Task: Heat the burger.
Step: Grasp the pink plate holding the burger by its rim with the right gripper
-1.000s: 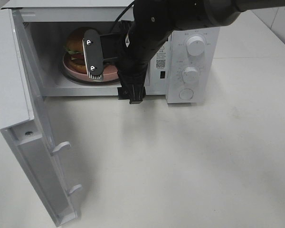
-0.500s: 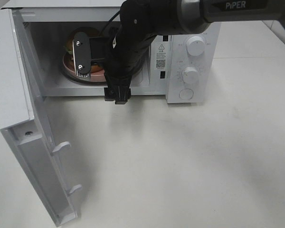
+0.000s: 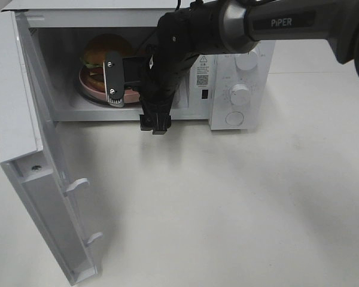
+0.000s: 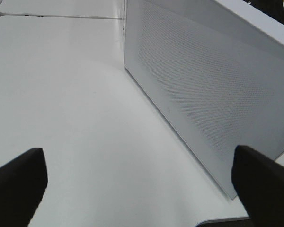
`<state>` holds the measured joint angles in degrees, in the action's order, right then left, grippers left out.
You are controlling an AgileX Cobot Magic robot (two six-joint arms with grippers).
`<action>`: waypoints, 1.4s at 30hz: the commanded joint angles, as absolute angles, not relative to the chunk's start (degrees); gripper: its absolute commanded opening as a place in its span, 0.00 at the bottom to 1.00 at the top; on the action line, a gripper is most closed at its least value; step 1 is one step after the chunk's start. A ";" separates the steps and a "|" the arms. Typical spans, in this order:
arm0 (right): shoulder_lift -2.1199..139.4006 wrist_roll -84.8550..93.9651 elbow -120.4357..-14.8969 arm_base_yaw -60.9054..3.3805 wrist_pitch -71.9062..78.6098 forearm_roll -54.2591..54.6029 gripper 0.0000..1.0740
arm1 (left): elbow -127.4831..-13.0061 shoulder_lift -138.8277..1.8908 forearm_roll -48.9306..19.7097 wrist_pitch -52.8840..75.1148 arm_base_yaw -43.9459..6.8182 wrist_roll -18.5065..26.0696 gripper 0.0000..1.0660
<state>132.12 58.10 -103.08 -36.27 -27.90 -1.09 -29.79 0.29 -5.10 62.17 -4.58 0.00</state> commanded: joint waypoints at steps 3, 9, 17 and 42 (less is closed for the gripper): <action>134.47 58.33 -107.37 -35.70 -28.30 -1.09 0.81 | -29.74 1.26 -5.50 61.42 -4.47 0.00 0.92; 136.54 58.56 -110.41 -35.47 -29.34 -1.15 0.81 | -29.74 1.26 -5.50 61.42 -4.47 0.00 0.92; 138.71 58.33 -115.51 -35.58 -31.17 -0.97 0.81 | -29.74 1.26 -5.50 61.42 -4.47 0.00 0.92; 142.49 58.16 -118.54 -37.64 -28.42 -0.52 0.79 | -29.74 1.26 -5.50 61.42 -4.47 0.00 0.92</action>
<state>142.78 58.04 -118.03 -37.64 -28.93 -0.80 -29.79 0.29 -5.10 62.17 -4.58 0.00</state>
